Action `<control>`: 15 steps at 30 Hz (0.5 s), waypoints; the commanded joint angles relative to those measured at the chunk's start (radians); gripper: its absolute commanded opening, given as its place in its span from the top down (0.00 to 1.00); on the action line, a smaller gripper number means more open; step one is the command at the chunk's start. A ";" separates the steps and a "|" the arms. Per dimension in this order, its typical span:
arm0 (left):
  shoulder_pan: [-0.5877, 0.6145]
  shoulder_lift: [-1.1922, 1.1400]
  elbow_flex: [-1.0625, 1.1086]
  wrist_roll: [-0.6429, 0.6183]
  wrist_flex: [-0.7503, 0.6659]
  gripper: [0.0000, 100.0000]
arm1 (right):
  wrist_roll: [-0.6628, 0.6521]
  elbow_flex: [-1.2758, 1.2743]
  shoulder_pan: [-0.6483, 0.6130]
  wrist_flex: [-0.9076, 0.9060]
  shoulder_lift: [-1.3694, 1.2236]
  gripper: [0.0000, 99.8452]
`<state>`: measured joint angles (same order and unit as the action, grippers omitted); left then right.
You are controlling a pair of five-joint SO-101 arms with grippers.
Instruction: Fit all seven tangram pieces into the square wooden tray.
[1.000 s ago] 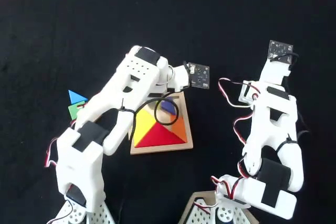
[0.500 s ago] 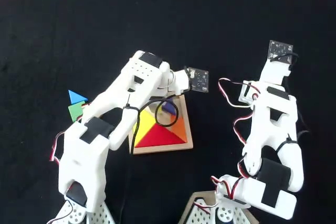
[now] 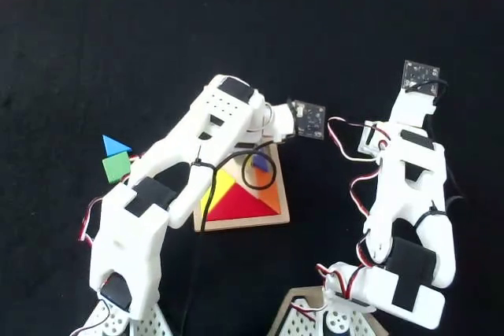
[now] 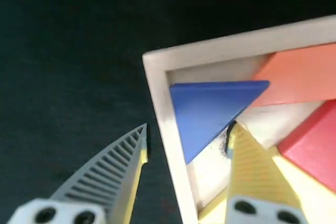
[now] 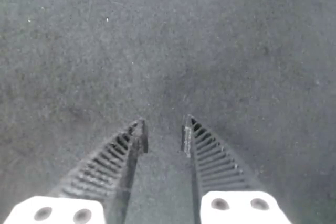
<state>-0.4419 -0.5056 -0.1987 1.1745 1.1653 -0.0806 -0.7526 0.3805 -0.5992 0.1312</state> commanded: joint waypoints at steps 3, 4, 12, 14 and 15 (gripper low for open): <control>-0.035 0.009 -0.071 -0.005 -0.012 0.76 | 0.000 0.030 -0.031 0.002 0.002 0.88; -0.051 0.009 -0.071 -0.005 -0.012 0.76 | -0.012 0.030 -0.031 0.002 0.001 0.88; -0.099 0.012 -0.068 -0.008 -0.002 0.76 | -0.028 0.031 -0.028 0.003 -0.001 0.88; -0.094 0.025 -0.071 -0.038 0.041 0.76 | -0.026 0.031 -0.026 0.003 -0.001 0.88; -0.094 0.032 -0.093 -0.063 0.083 0.76 | -0.026 0.031 -0.026 0.003 -0.001 0.88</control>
<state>-0.5278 -0.5056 -0.2156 1.1607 1.1792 -0.1005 -0.7526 0.3821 -0.5992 0.1312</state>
